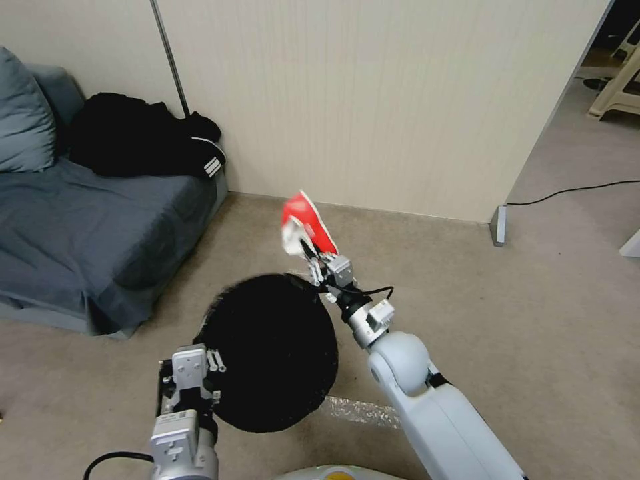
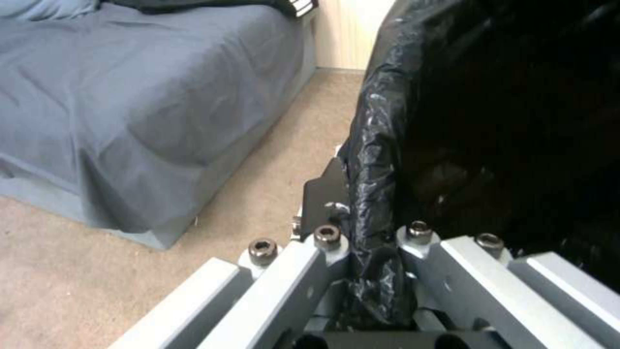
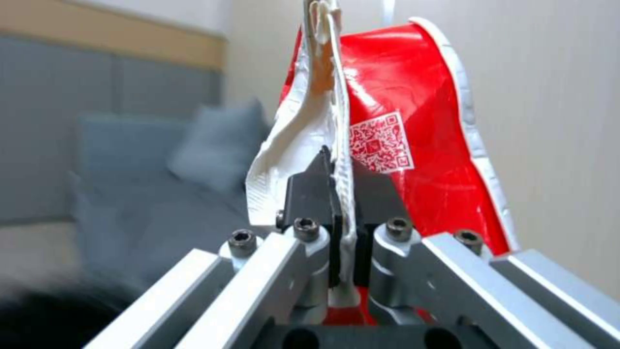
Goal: Pick up the trash bin, then pick up the garbage from the floor and place it into the trash bin.
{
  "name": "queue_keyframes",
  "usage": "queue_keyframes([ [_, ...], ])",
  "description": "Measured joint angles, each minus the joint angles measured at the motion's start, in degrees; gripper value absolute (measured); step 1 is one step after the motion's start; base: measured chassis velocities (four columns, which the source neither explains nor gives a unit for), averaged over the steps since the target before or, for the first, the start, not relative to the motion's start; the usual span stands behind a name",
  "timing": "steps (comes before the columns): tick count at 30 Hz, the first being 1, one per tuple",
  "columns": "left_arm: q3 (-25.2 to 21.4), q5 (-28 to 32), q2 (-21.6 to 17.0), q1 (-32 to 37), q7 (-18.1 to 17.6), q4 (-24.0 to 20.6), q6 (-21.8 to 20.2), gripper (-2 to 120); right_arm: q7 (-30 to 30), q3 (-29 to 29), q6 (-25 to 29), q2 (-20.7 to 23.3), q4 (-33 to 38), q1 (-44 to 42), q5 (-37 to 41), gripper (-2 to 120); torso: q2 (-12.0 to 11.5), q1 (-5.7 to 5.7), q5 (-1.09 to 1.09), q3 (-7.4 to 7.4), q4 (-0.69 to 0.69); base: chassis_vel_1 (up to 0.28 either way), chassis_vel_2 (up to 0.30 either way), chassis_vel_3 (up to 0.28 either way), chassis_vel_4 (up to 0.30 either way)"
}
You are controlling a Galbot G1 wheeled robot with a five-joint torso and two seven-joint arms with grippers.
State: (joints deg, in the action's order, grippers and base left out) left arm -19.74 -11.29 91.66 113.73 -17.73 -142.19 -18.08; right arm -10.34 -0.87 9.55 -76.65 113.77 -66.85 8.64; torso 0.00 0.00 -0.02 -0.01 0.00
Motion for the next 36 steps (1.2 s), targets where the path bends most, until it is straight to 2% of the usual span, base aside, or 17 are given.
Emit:
queue_keyframes([
  [5, -0.2, 0.0, 0.0, -0.1, 0.0, 0.0, -0.1, 0, -2.0, -1.5, 1.1, 2.1, 7.0, -4.0, -0.2, 0, 0.0, 0.00, 0.03, 0.00, -0.01, 0.000, 0.000, 0.000, 0.000],
  [16, 0.1, -0.4, 0.2, -0.5, 0.1, 0.5, -0.2, 0, -5.1, -2.1, 3.0, 4.0, 10.0, -6.7, -0.7, 0, 0.0, 0.00, 0.02, 0.00, 0.00, 0.000, 0.000, 0.000, 0.000],
  [23, -0.2, -0.3, 0.3, -0.9, 0.2, 0.6, -0.6, 0, -5.6, -3.1, 5.0, 6.7, 5.8, -9.3, -2.1, 0, 0.0, 0.00, 0.03, 0.00, 0.00, 0.000, 0.000, 0.000, 0.000],
  [36, -0.9, 1.3, 0.2, -2.2, 0.4, 0.3, -1.4, 0, -6.2, -1.2, 8.1, 7.9, -2.2, -13.5, -3.1, 0, 0.0, 0.00, 0.02, 0.01, 0.00, 0.000, 0.000, 0.000, 0.000],
])
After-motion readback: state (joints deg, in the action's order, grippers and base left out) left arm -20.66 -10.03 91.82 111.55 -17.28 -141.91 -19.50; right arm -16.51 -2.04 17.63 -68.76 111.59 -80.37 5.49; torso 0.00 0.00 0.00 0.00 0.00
